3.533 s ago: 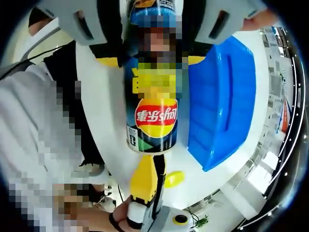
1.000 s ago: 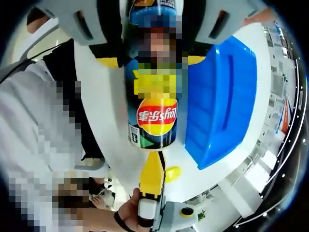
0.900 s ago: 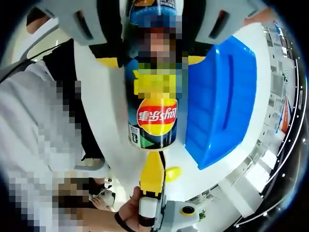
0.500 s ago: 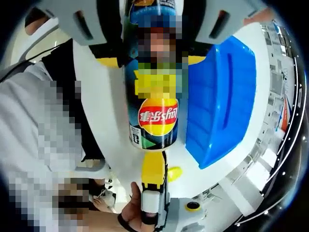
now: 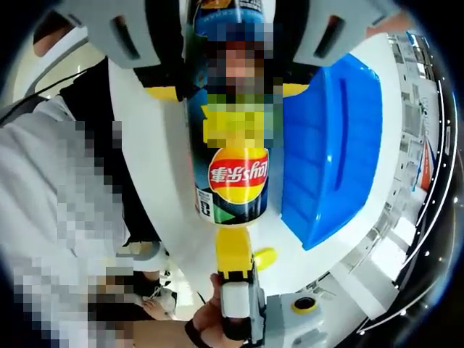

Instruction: Open the lid of the chip container on the table, take out the chips, place them into the box in front of the container, and close the lid

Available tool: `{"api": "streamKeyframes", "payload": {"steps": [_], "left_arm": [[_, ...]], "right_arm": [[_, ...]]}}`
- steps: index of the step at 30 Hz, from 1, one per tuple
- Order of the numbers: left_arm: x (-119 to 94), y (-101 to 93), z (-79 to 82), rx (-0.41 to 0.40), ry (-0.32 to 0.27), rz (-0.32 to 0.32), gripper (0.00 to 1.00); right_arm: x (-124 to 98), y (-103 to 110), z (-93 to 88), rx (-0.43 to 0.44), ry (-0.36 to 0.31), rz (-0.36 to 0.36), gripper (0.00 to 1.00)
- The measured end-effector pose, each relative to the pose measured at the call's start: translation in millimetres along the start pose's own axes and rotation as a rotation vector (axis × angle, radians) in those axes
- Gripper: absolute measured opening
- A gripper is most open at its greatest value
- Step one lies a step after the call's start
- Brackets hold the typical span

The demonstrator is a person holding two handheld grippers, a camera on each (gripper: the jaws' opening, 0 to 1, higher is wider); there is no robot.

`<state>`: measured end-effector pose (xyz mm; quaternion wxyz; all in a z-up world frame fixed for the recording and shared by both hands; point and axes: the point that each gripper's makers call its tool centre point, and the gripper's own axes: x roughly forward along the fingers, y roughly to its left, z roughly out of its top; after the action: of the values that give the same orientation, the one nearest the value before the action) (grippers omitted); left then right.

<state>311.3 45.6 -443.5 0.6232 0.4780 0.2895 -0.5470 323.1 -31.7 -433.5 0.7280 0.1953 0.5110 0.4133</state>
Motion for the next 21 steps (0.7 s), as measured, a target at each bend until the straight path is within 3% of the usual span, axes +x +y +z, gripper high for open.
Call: {"api": "streamKeyframes", "payload": {"steps": [7, 11, 12, 18, 21], "left_arm": [[0.5, -1.1, 0.8, 0.010, -0.006, 0.006, 0.46], [1.1, 0.0, -0.6, 0.018, 0.024, 0.009, 0.45], [1.0, 0.4, -1.2, 0.016, 0.031, 0.008, 0.45], [0.1, -0.1, 0.0, 0.006, -0.002, 0.000, 0.45], [1.5, -2.6, 0.9, 0.012, 0.032, -0.005, 0.45]], "right_arm": [[-1.3, -1.6, 1.5, -0.012, 0.017, -0.039, 0.00], [-3.6, -3.0, 3.5, -0.085, 0.029, -0.114, 0.00], [-2.9, 3.1, -4.5, -0.086, 0.029, -0.117, 0.00], [-5.9, -2.2, -3.0, -0.057, 0.055, -0.113, 0.00], [-6.6, -0.2, -5.6, -0.072, 0.068, -0.127, 0.00]]}}
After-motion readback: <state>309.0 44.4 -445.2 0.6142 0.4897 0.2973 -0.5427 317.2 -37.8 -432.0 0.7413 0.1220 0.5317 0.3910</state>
